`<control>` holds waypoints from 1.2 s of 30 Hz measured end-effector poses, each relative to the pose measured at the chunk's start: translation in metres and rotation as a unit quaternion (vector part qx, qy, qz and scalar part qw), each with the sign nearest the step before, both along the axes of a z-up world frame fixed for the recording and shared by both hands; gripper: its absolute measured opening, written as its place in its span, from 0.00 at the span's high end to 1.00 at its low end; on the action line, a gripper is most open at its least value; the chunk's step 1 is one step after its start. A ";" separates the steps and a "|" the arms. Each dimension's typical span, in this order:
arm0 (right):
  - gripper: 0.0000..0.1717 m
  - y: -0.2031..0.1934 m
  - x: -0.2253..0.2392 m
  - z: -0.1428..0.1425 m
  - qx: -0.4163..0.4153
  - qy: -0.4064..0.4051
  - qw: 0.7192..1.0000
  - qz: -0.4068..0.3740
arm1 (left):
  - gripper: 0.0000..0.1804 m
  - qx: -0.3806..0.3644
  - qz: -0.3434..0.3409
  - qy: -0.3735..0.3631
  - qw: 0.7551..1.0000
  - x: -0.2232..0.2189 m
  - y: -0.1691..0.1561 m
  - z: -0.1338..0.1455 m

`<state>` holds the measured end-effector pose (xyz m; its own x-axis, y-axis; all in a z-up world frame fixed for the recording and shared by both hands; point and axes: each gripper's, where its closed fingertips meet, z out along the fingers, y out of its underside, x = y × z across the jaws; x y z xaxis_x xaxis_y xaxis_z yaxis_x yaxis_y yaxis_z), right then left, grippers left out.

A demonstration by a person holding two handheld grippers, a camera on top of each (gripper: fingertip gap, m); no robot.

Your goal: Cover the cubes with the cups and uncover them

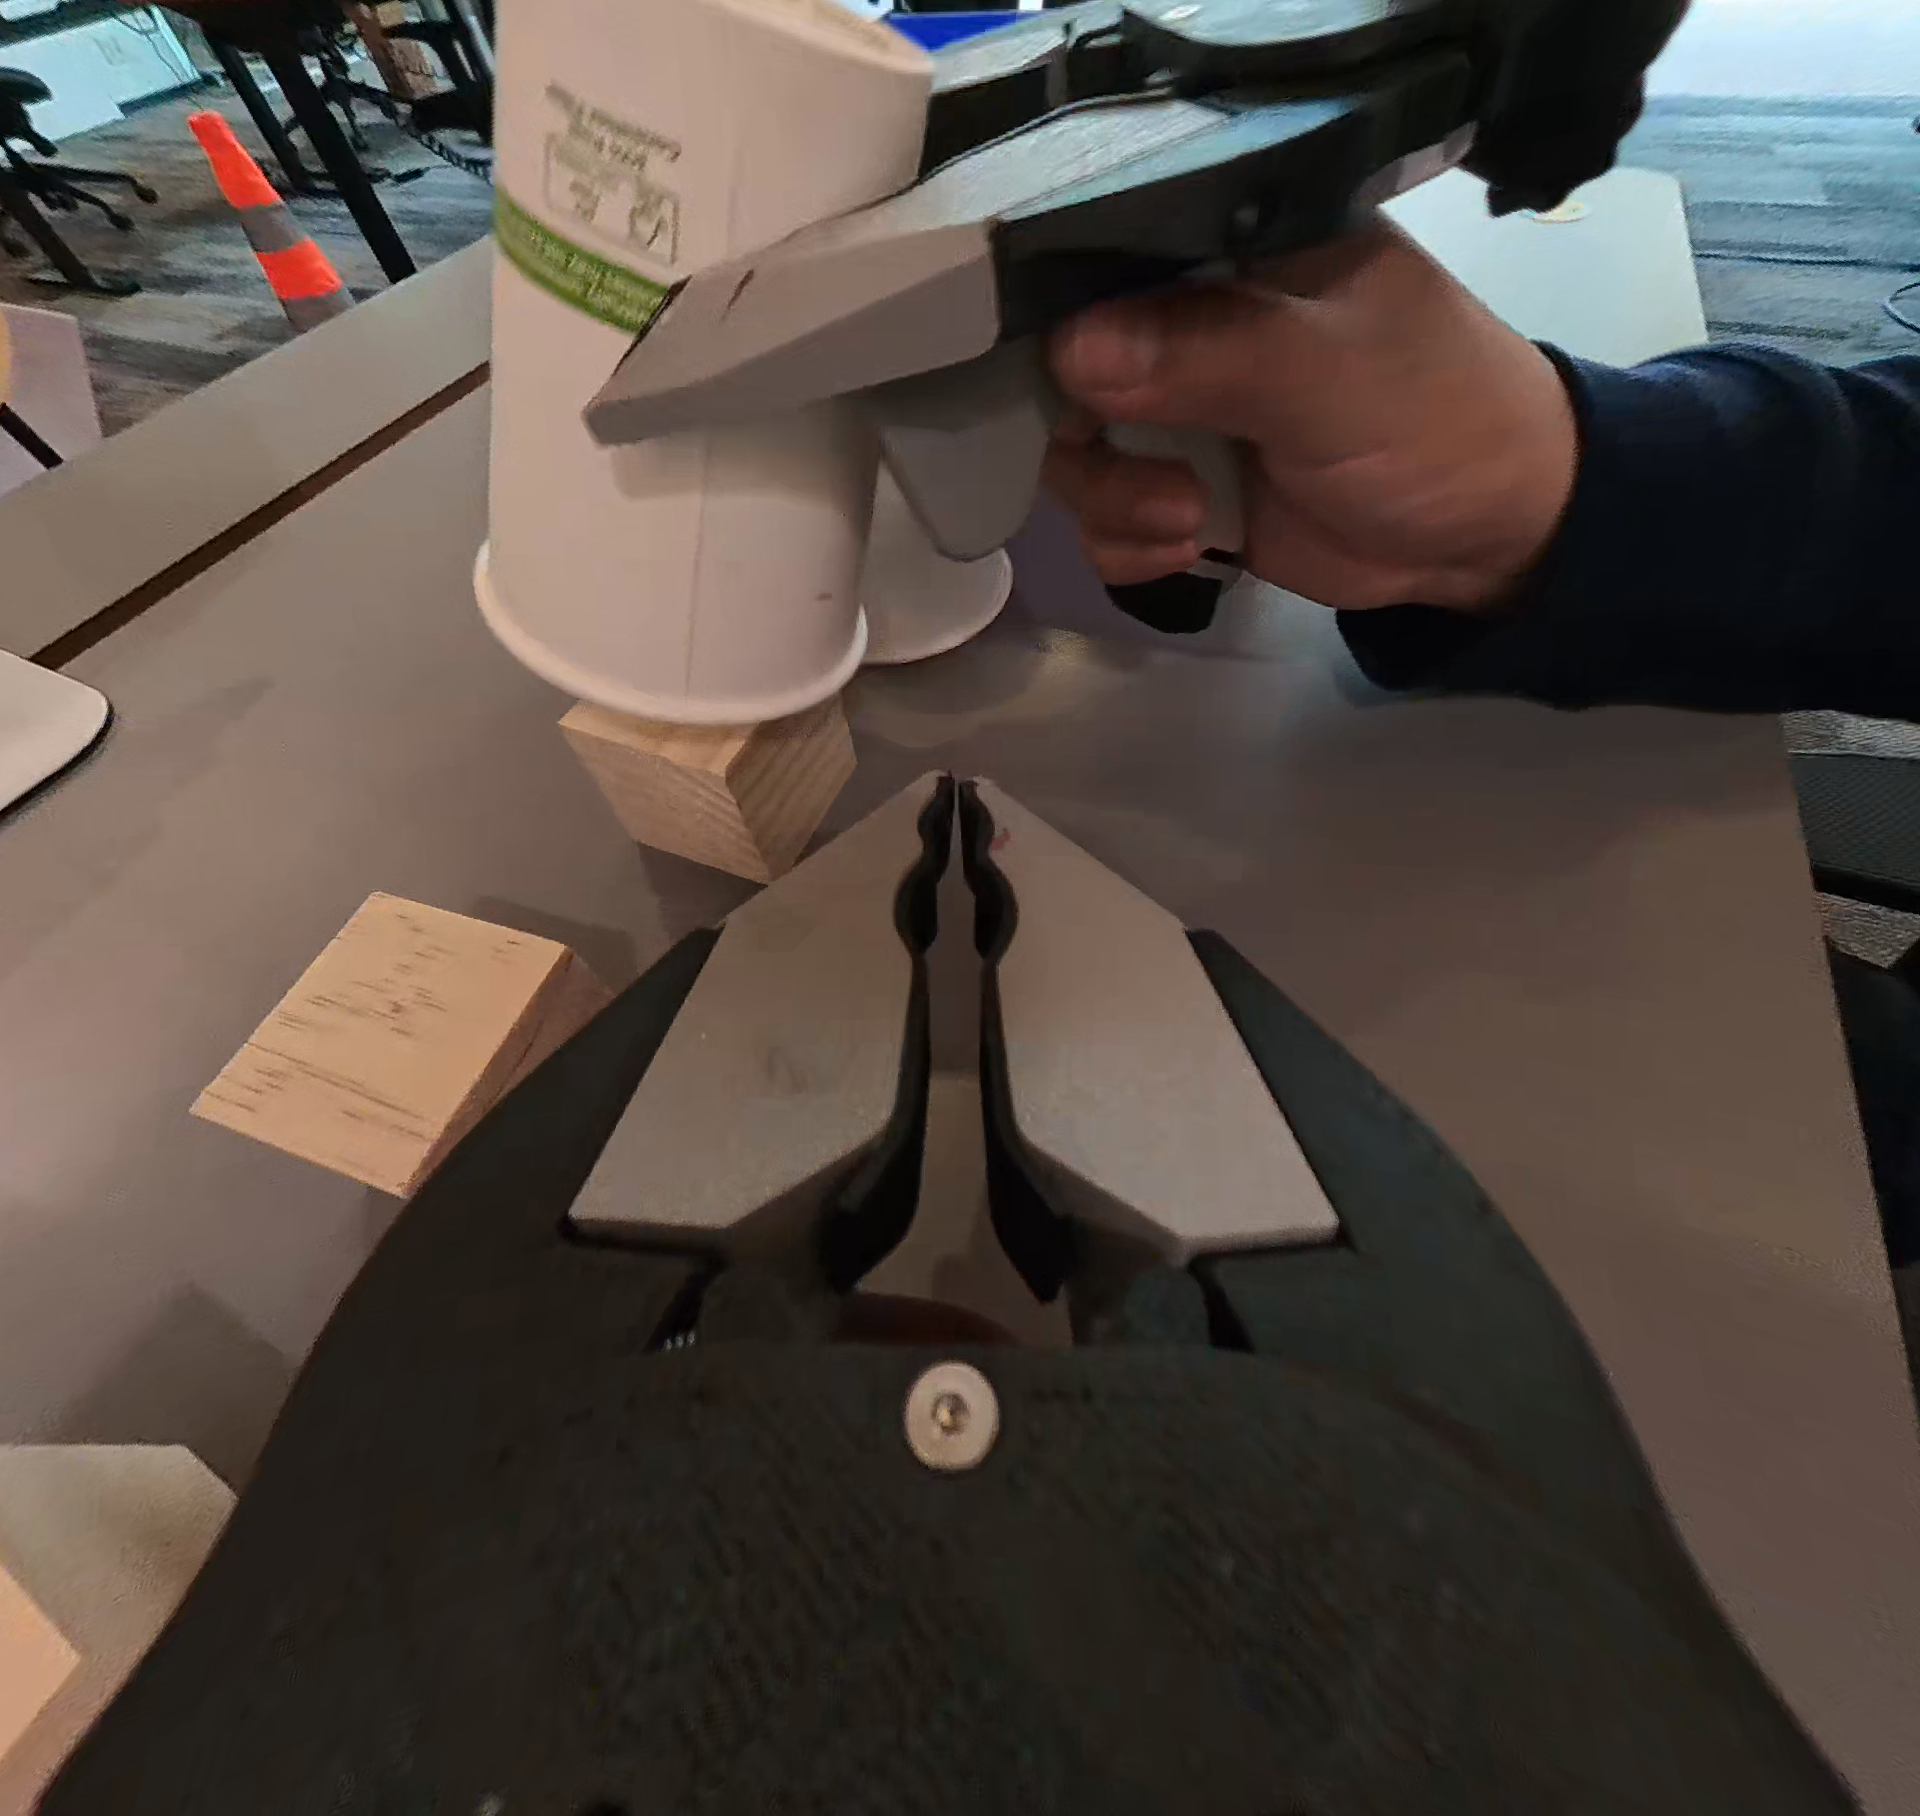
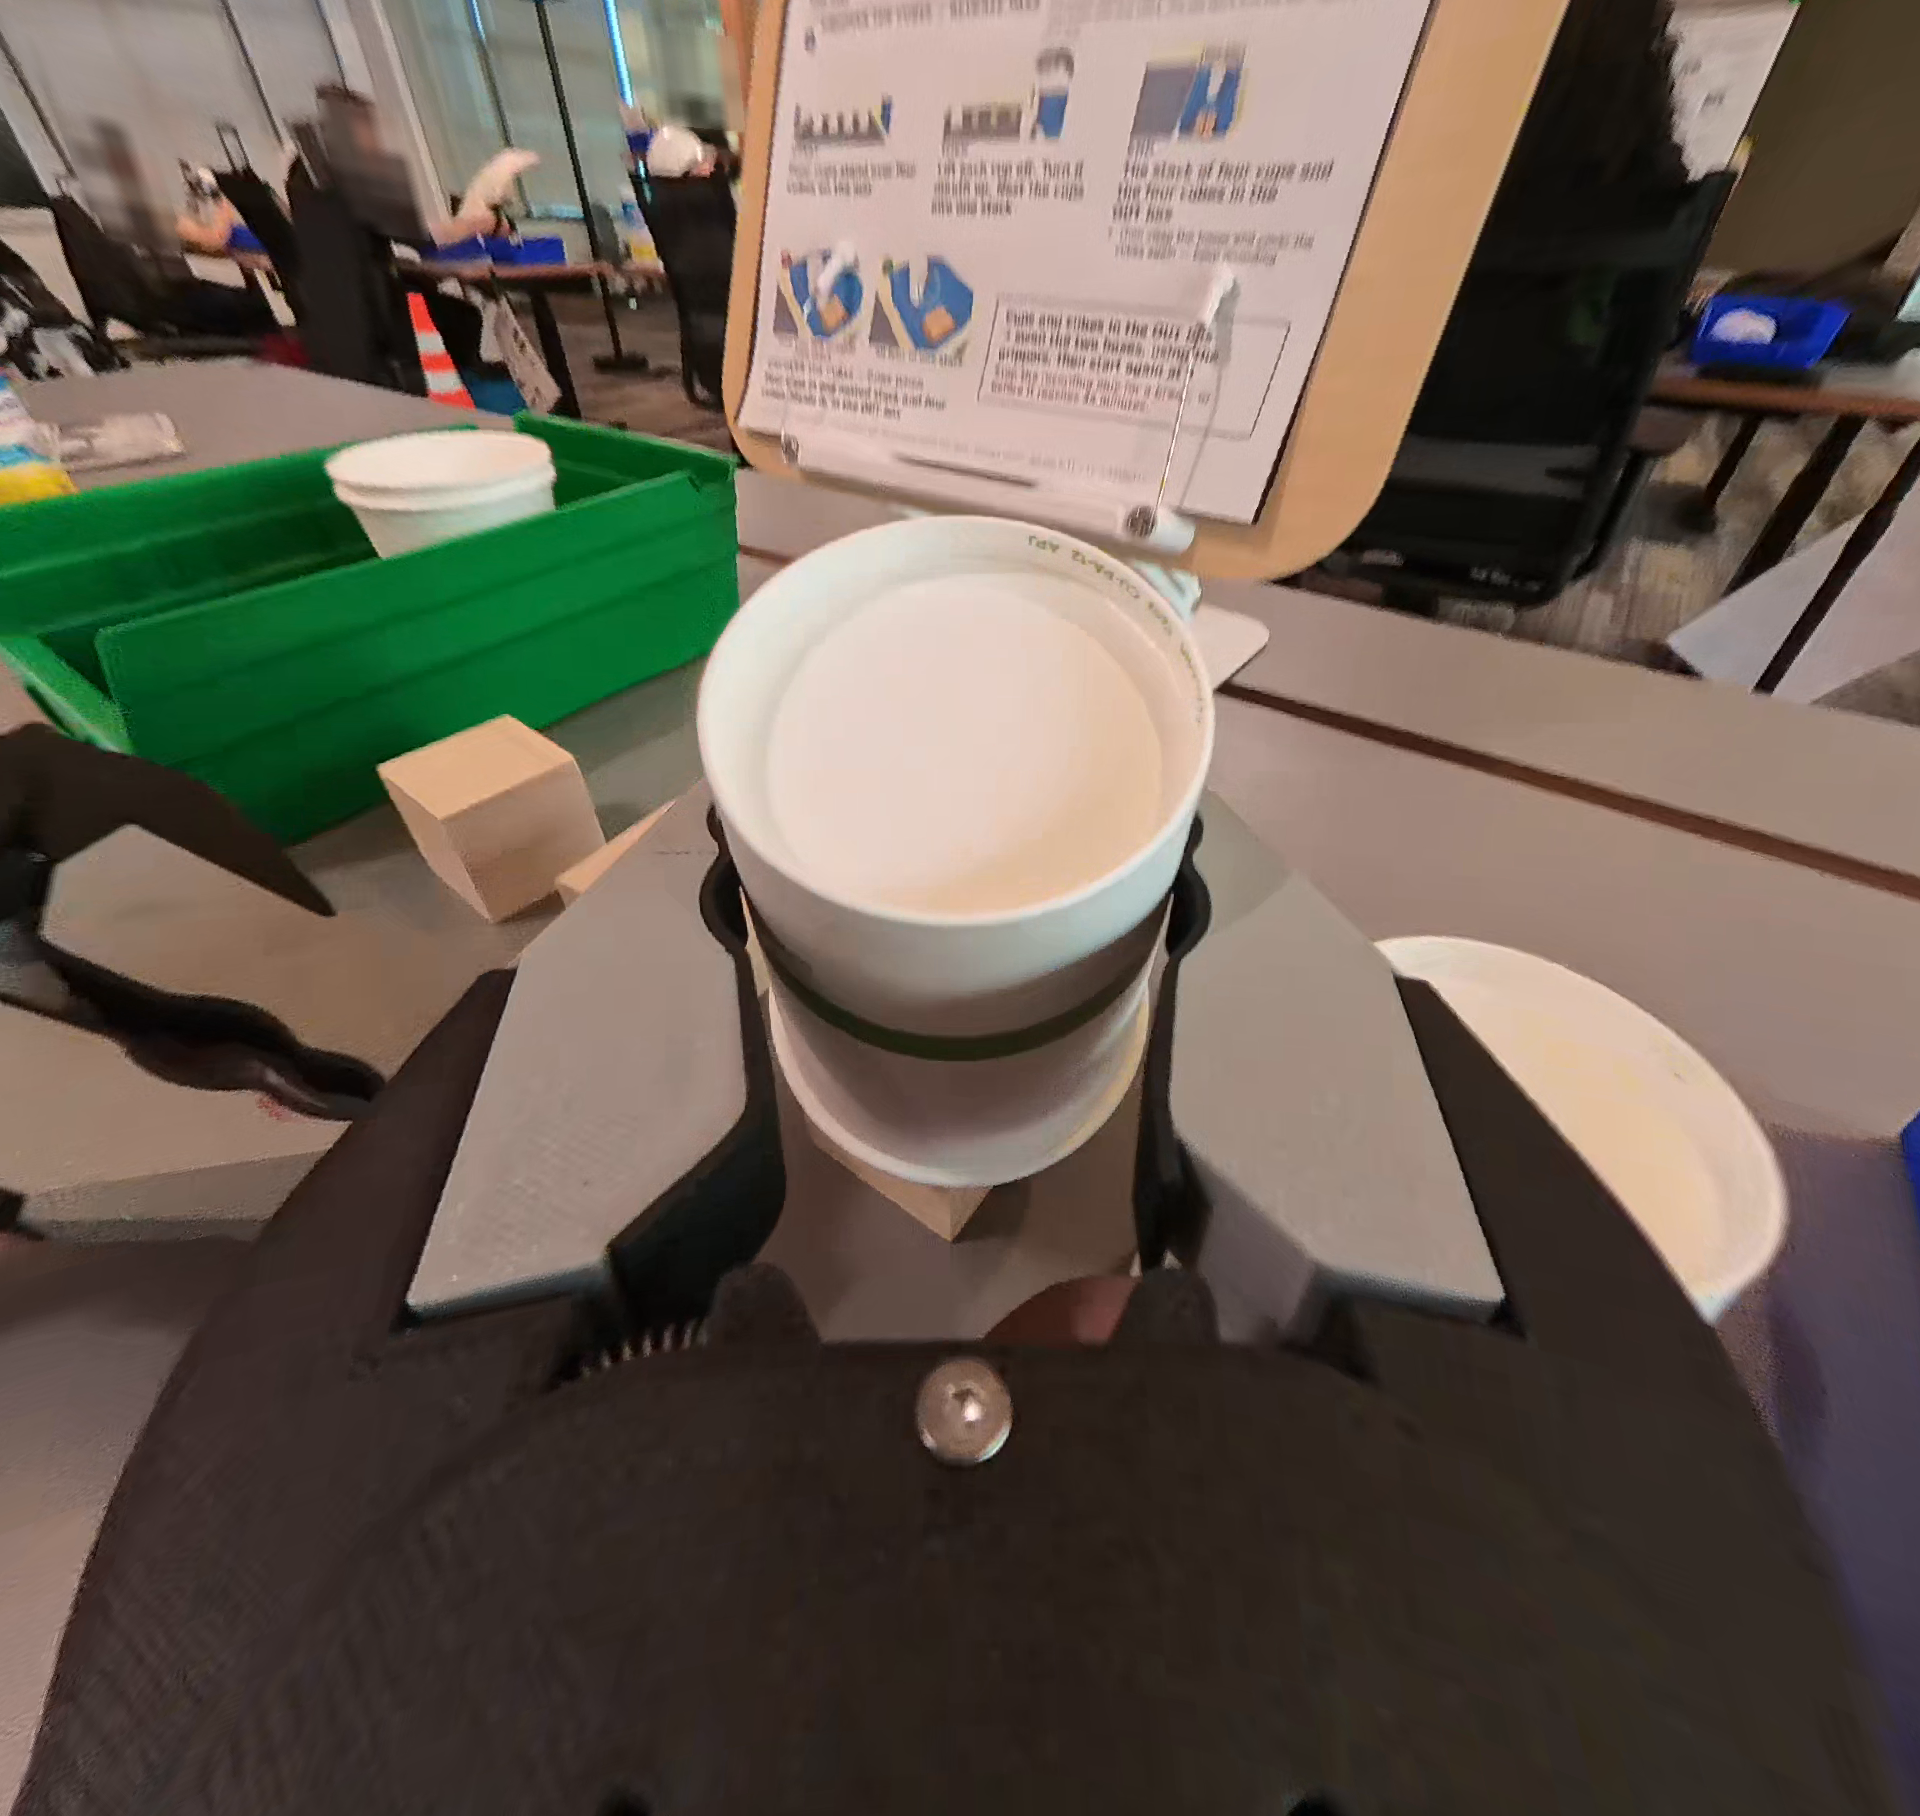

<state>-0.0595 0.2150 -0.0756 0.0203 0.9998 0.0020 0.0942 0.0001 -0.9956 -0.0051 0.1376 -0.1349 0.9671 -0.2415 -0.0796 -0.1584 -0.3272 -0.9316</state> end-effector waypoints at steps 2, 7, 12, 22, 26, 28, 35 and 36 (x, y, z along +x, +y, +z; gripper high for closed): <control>0.53 -0.002 -0.009 -0.014 -0.009 -0.040 0.999 0.006 | 1.00 -0.003 -0.003 -0.007 1.000 0.002 0.001 -0.001; 0.53 -0.002 -0.017 -0.039 0.016 -0.095 0.995 -0.007 | 0.99 -0.033 0.008 0.006 0.999 -0.002 0.002 -0.016; 0.53 0.002 -0.002 -0.012 0.074 -0.029 0.996 -0.046 | 0.90 -0.041 0.124 -0.058 0.990 -0.030 -0.007 -0.004; 0.54 -0.009 0.019 0.010 0.102 0.022 0.993 -0.046 | 0.94 0.026 0.341 0.114 0.933 -0.156 -0.124 0.144; 0.54 -0.011 0.022 0.015 0.102 0.033 0.993 -0.042 | 0.93 -0.072 0.390 0.107 0.912 -0.237 -0.141 0.131; 0.54 -0.013 0.022 0.015 0.102 0.035 0.993 -0.039 | 0.93 -0.130 0.395 0.085 0.905 -0.263 -0.143 0.106; 0.55 -0.017 0.023 0.010 0.110 0.030 0.993 -0.029 | 0.91 -0.203 0.397 0.049 0.894 -0.293 -0.142 0.056; 0.55 -0.018 0.023 0.010 0.110 0.029 0.993 -0.027 | 0.91 -0.205 0.396 0.045 0.894 -0.293 -0.141 0.053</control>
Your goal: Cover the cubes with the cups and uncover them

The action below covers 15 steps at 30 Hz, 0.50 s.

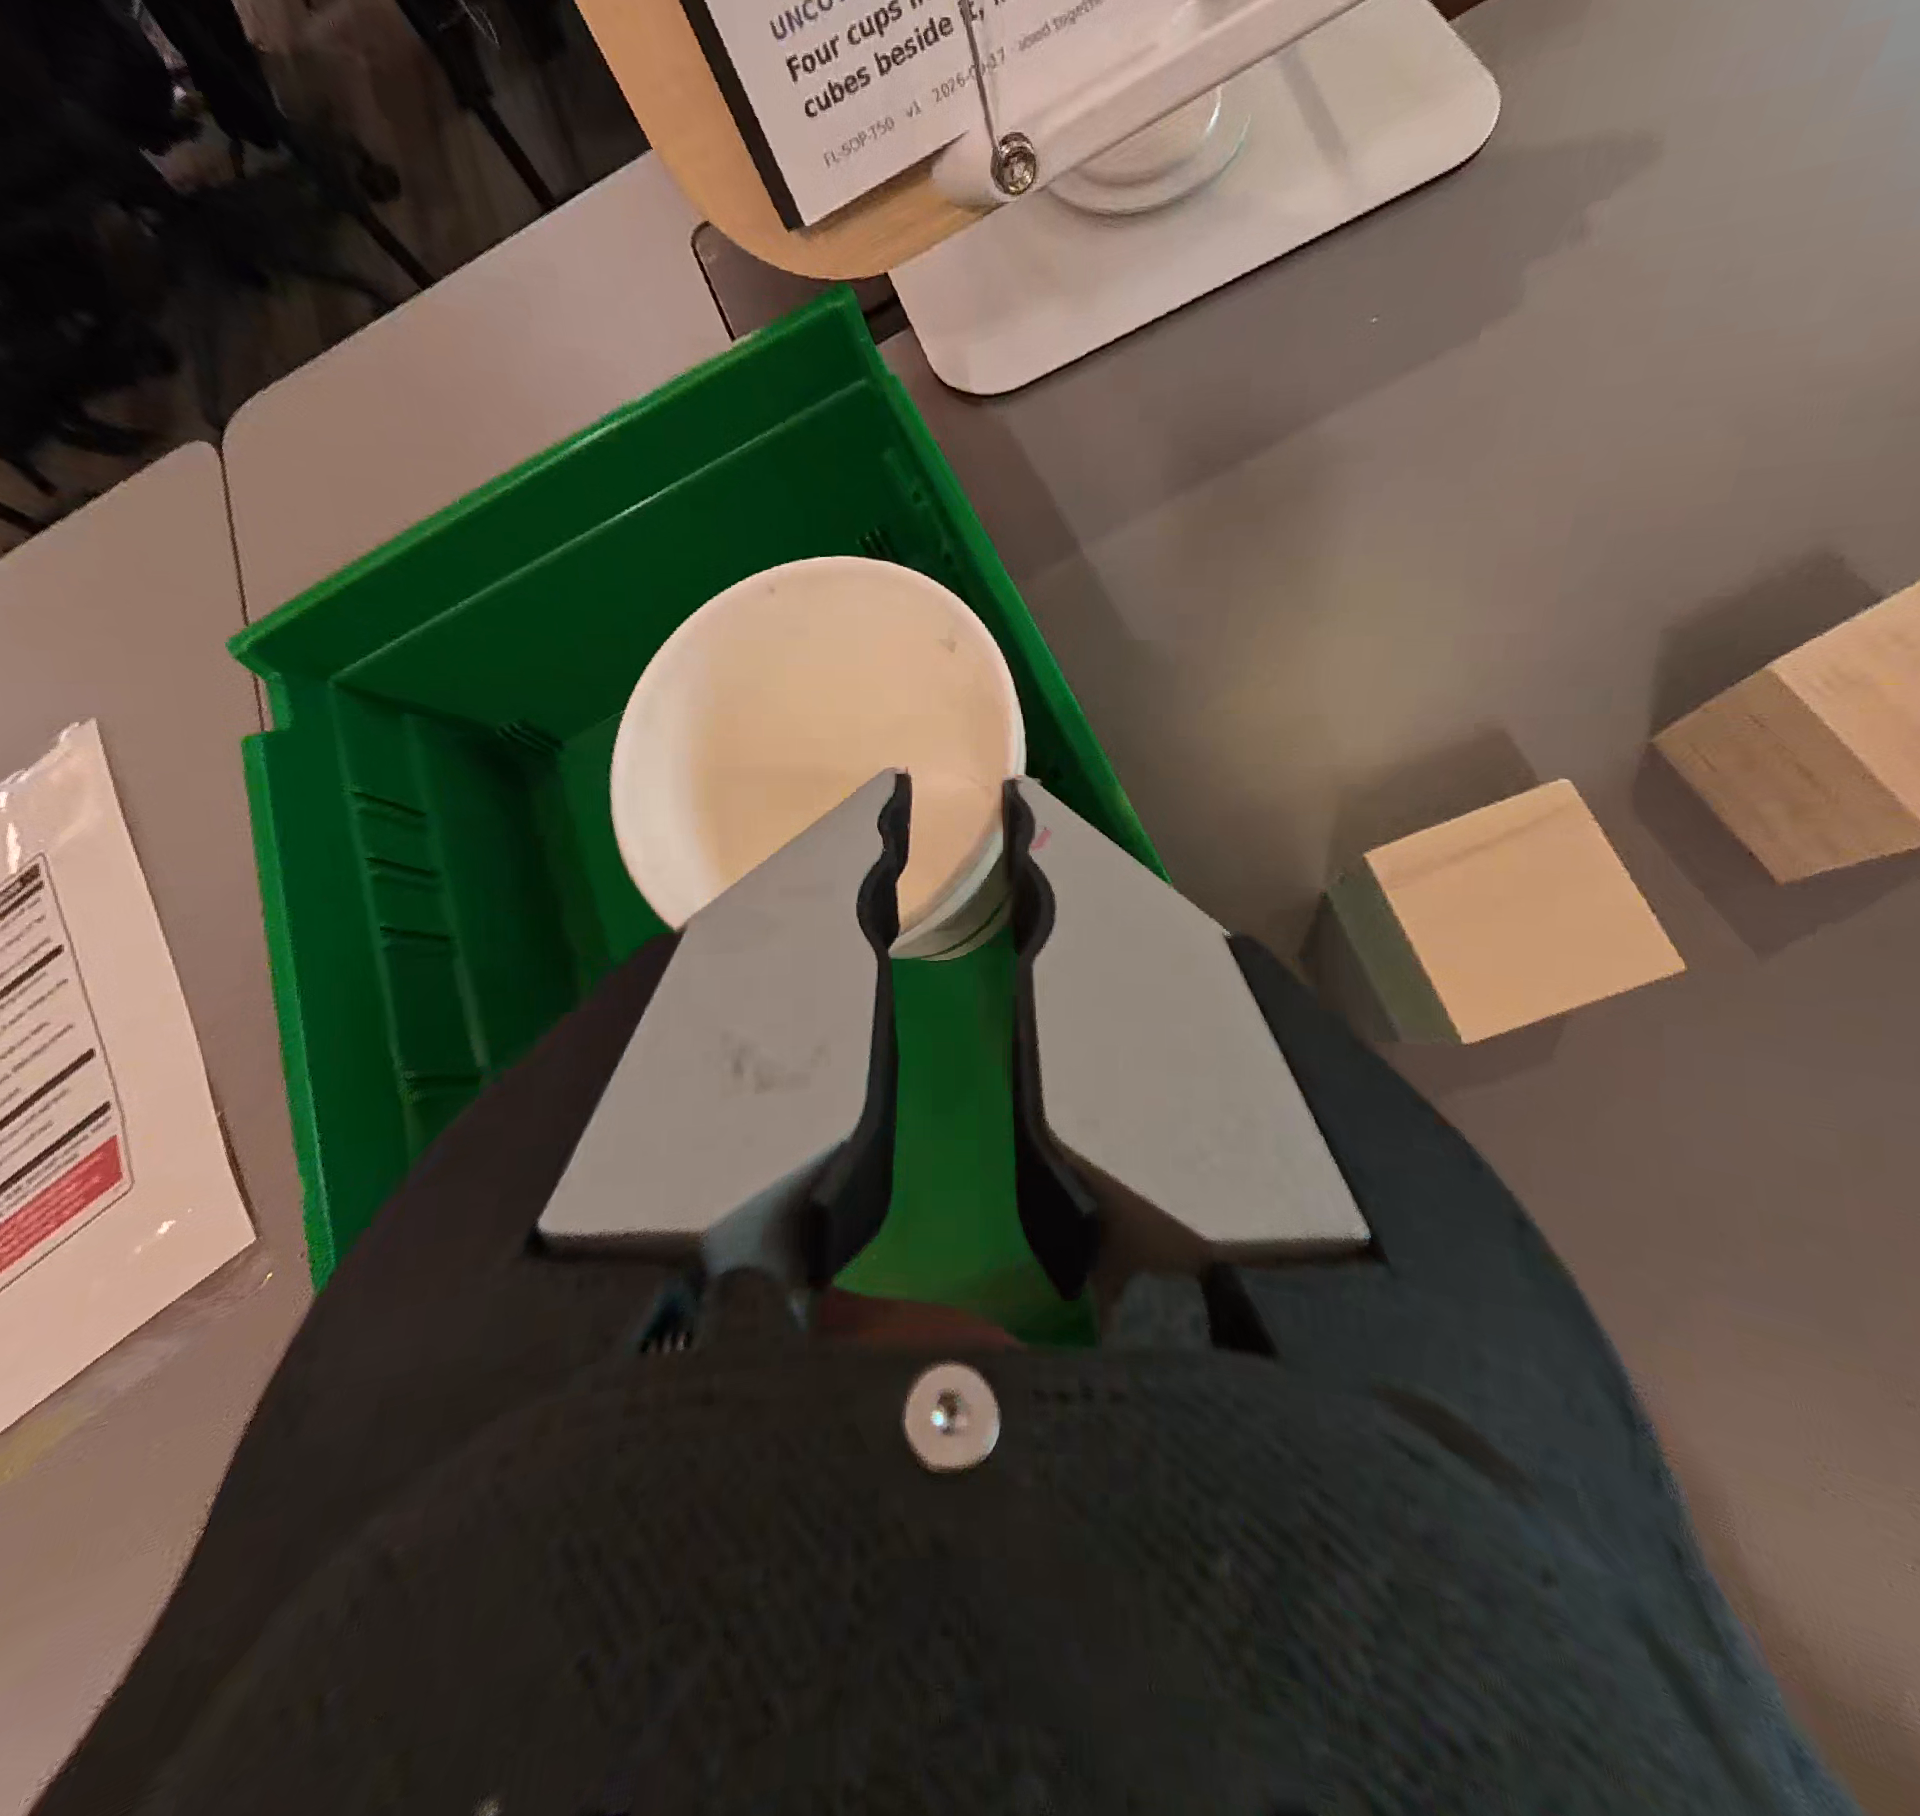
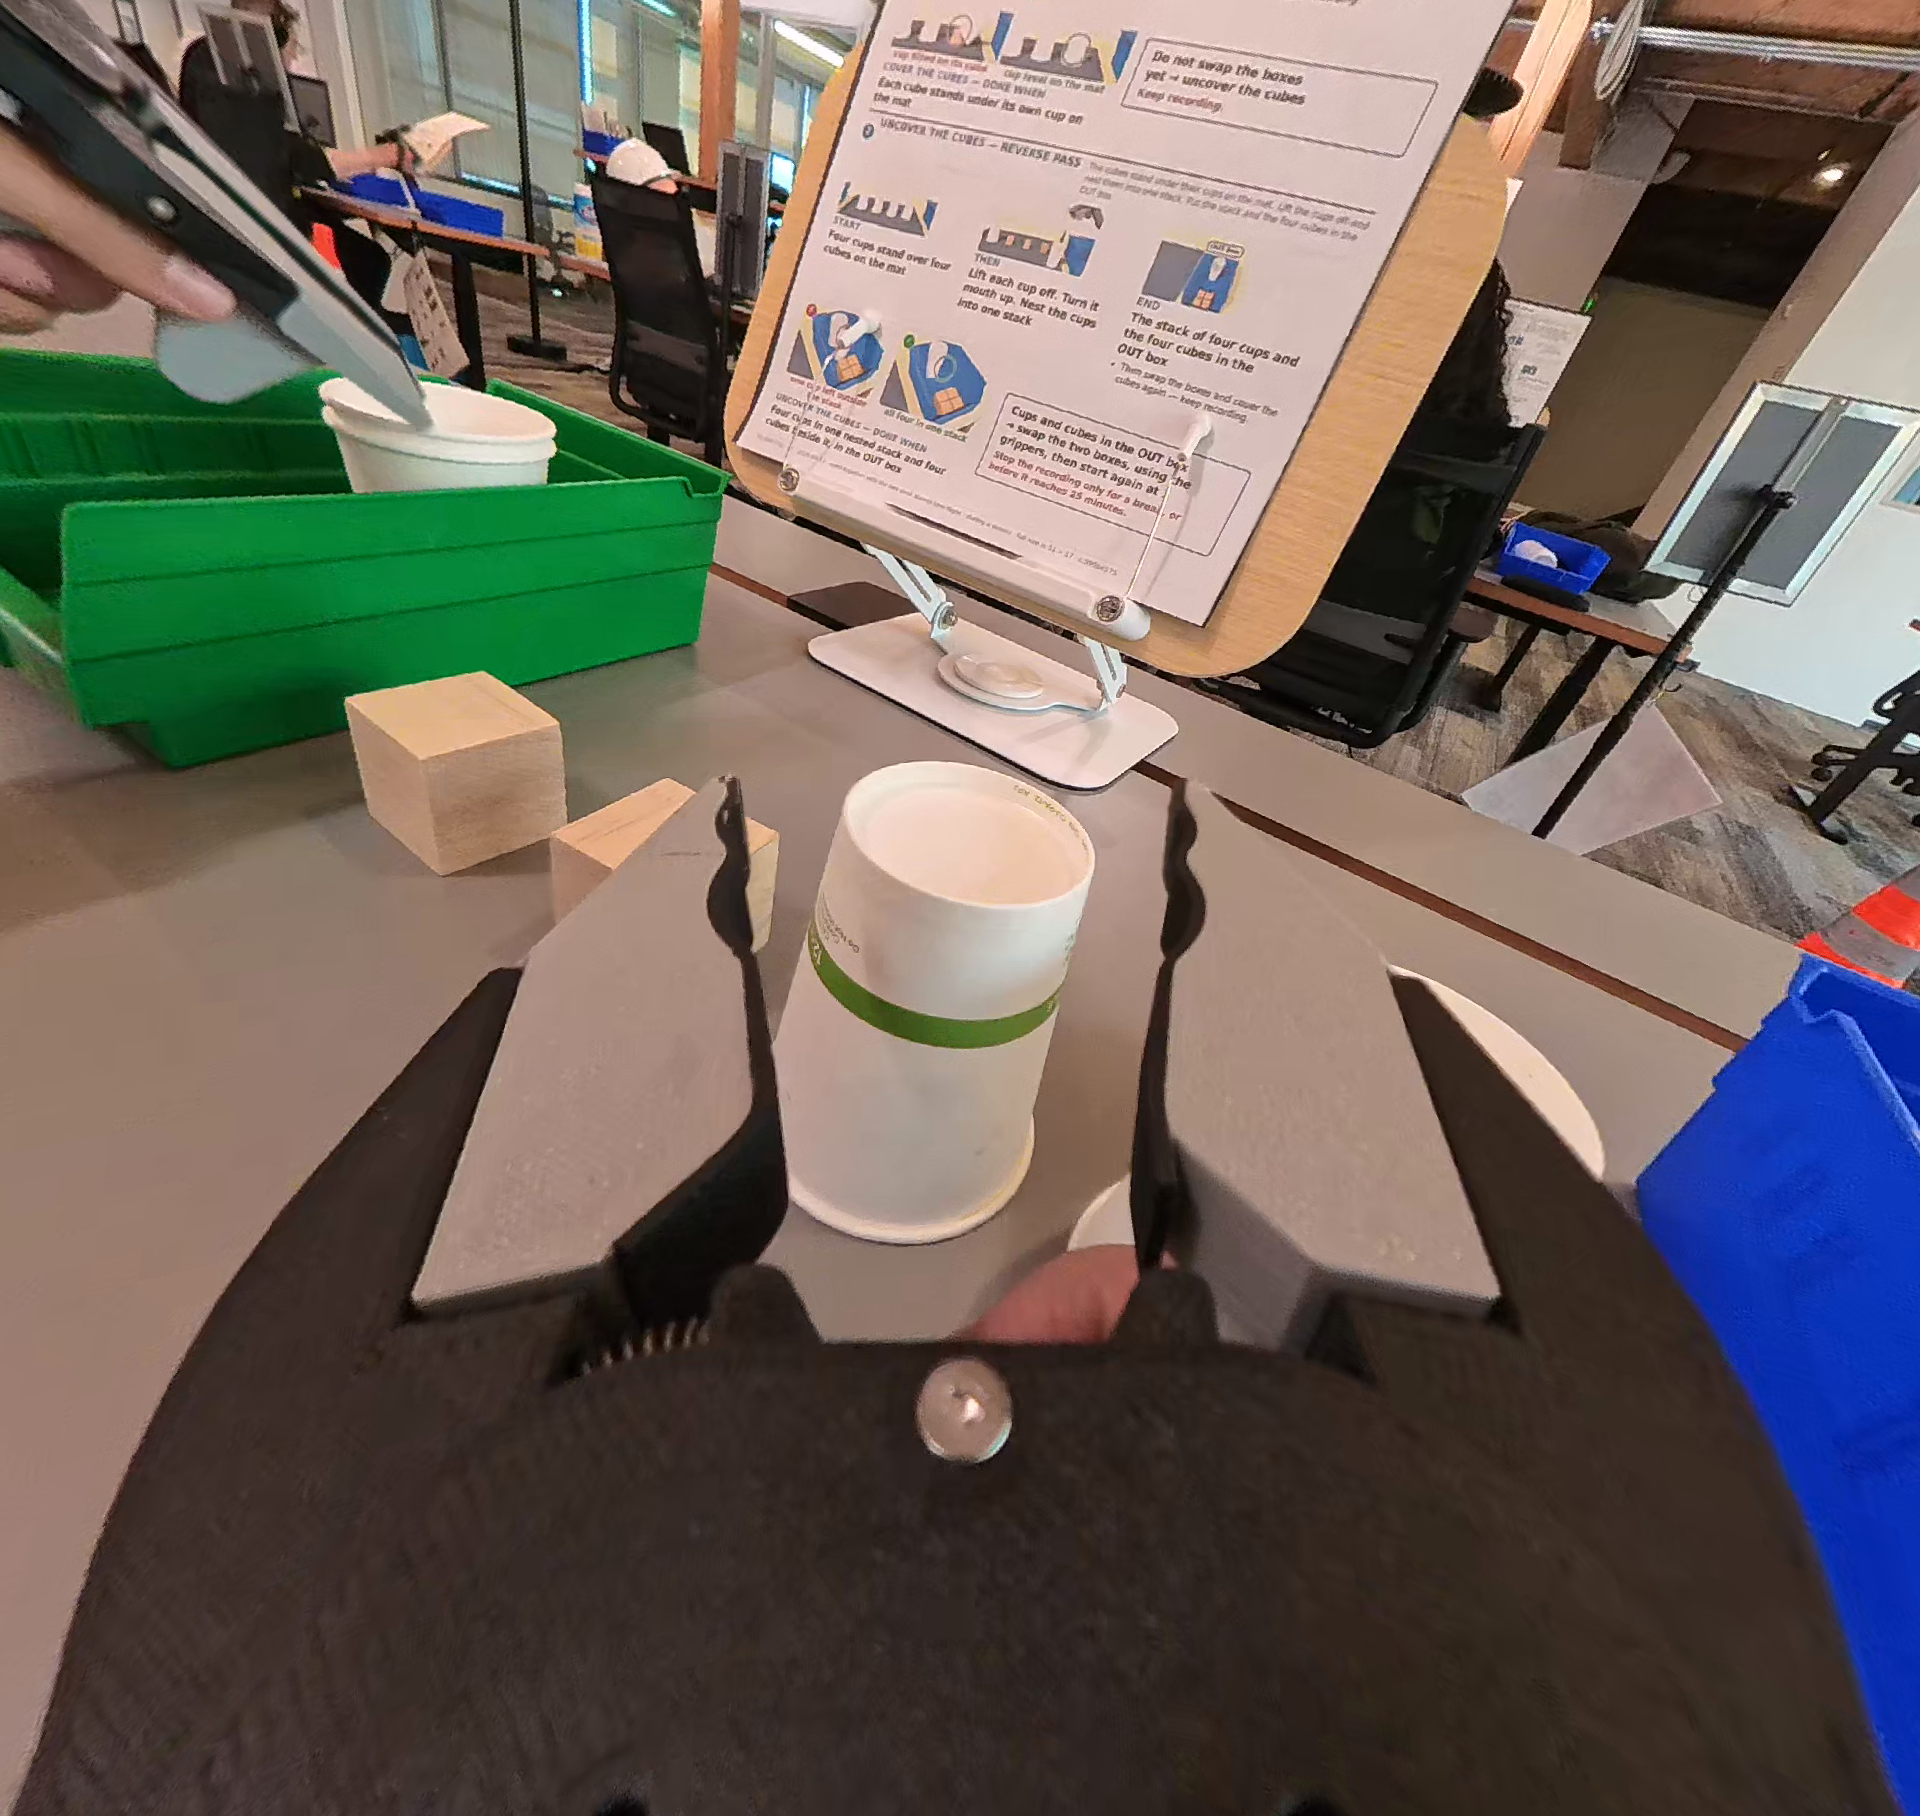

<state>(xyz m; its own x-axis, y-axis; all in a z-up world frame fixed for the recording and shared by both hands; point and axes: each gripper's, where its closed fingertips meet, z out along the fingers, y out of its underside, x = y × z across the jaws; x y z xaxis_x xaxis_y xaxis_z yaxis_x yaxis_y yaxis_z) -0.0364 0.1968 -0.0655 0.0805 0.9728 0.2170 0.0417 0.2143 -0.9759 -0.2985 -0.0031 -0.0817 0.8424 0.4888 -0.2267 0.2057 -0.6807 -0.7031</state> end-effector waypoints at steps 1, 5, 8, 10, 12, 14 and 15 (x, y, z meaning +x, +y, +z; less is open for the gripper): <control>0.55 -0.001 -0.001 0.000 -0.001 -0.001 1.000 0.003 | 0.91 0.002 -0.001 -0.001 1.000 0.000 0.001 -0.001; 0.55 -0.006 -0.003 0.000 -0.012 0.000 1.000 0.018 | 0.95 0.013 0.001 -0.003 1.000 -0.002 0.004 0.000; 0.55 -0.005 -0.003 0.002 -0.011 0.002 1.000 0.016 | 0.83 -0.002 -0.002 -0.004 1.000 0.002 0.006 -0.002; 0.55 -0.006 -0.002 0.003 -0.014 0.004 1.000 0.018 | 0.87 -0.014 -0.007 0.006 1.000 0.003 0.006 -0.002; 0.56 -0.006 -0.003 0.003 -0.014 0.003 1.000 0.019 | 0.88 -0.021 -0.007 0.004 1.000 0.003 0.006 -0.006; 0.56 -0.007 -0.003 0.003 -0.009 0.002 1.000 0.017 | 0.93 -0.028 0.001 0.006 1.000 -0.001 0.005 -0.008; 0.56 -0.007 -0.003 0.003 -0.005 0.003 1.000 0.016 | 0.96 -0.027 0.002 0.008 1.000 -0.003 0.005 -0.009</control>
<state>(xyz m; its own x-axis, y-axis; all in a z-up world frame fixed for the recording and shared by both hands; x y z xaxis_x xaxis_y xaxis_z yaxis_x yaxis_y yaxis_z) -0.0392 0.1898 -0.0626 0.0502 0.9771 0.2070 0.0298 0.2057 -0.9782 -0.3014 0.0018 -0.0904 0.8362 0.4794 -0.2663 0.1980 -0.7168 -0.6686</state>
